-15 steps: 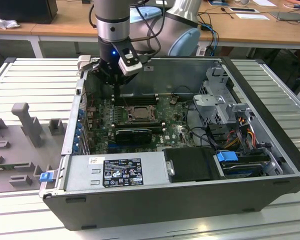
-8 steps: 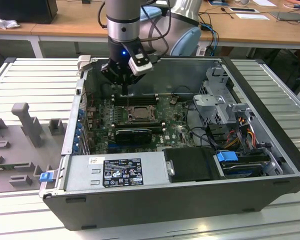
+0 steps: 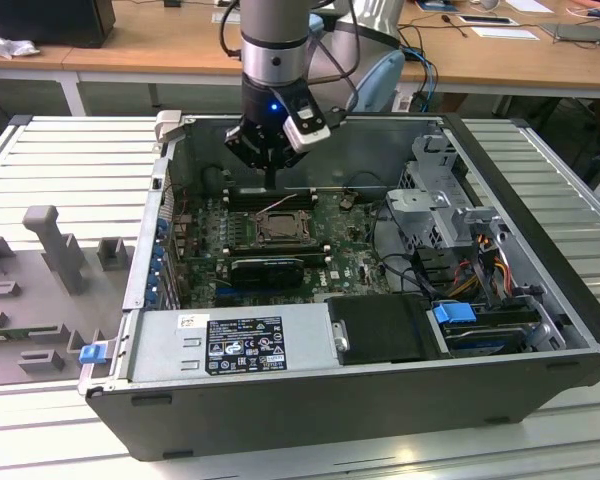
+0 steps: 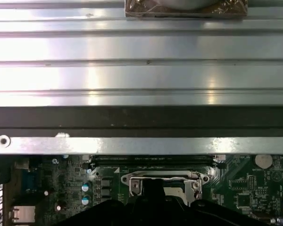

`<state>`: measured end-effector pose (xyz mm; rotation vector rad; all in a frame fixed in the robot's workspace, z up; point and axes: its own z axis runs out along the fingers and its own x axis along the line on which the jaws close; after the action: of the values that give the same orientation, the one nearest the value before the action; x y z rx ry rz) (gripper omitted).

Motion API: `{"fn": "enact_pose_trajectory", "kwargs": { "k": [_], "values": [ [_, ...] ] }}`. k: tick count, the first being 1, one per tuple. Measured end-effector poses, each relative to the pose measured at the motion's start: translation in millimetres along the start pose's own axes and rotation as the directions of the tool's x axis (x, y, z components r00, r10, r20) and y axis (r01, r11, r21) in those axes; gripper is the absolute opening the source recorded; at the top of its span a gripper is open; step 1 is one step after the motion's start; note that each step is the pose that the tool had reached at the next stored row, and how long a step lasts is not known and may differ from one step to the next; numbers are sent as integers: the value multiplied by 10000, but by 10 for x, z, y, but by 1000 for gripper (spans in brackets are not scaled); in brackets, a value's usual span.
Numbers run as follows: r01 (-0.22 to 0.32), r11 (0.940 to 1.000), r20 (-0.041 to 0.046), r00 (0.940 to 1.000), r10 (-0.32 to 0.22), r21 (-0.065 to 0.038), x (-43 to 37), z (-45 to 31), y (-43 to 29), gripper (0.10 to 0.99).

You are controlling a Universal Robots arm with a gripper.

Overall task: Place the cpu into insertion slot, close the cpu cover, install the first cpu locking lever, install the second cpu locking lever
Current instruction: 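Install the first cpu locking lever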

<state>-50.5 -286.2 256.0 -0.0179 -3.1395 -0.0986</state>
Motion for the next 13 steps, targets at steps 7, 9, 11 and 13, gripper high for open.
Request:
{"fn": "enact_pose_trajectory", "kwargs": {
  "k": [7, 9, 11, 13],
  "values": [
    [3, 9997, -3, 10000, -3, -258, -21, 141, -24, 106],
    [20, 9997, -4, 10000, -20, -258, -33, 186, -27, 106],
    [48, 9997, -5, 10000, -48, -259, -49, 210, -28, 106],
    [229, 9994, -16, 9997, -230, -259, -70, 229, -29, 106]
  ]
}}
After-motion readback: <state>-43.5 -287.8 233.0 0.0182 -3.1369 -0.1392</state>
